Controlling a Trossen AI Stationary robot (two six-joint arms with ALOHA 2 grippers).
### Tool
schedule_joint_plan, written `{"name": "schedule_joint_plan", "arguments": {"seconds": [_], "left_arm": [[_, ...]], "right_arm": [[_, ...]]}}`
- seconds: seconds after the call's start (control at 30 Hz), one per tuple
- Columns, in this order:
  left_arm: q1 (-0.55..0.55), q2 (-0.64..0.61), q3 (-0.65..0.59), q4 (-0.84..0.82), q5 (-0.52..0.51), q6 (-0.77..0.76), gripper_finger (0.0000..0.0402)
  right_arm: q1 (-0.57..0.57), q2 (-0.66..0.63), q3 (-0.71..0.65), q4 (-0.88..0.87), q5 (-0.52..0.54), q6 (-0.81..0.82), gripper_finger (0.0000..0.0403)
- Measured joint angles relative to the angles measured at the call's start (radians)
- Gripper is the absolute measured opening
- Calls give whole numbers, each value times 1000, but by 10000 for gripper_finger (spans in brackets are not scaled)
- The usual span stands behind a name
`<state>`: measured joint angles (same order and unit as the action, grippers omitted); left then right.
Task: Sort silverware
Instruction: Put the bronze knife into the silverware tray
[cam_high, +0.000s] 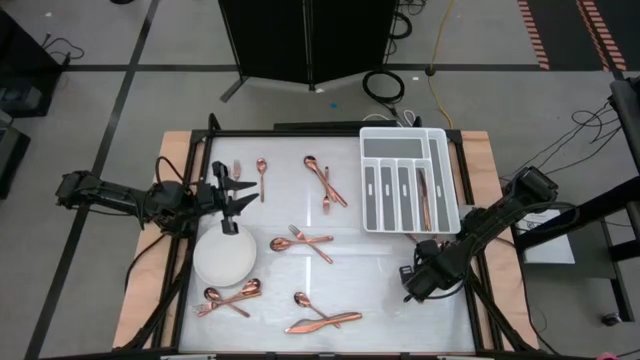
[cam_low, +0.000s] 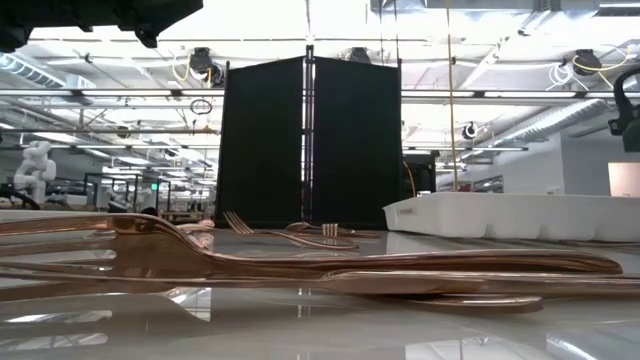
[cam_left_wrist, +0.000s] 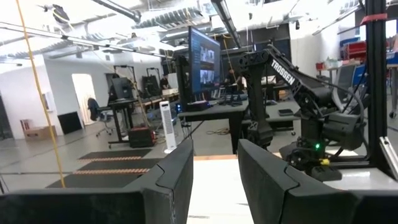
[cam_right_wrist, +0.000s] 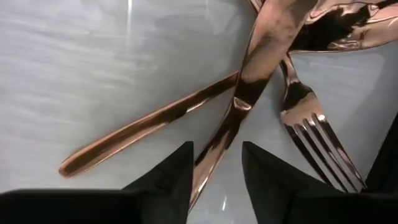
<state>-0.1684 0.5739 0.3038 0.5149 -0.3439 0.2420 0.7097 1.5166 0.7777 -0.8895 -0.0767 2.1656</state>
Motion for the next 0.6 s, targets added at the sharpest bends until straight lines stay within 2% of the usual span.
{"name": "schedule_joint_plan", "arguments": {"seconds": [0.13, 0.3, 0.43, 0.6], "left_arm": [[0, 0, 0, 0, 0, 0, 128], [0, 0, 0, 0, 0, 0, 128], [0, 0, 0, 0, 0, 0, 128], [0, 0, 0, 0, 0, 0, 128]], "right_arm": [[0, -1, -31, 56, -3, 10, 160], [0, -4, -53, 89, -2, 21, 157], [0, -4, -50, 92, -1, 9, 130], [-1, -3, -50, 90, 0, 7, 68]]}}
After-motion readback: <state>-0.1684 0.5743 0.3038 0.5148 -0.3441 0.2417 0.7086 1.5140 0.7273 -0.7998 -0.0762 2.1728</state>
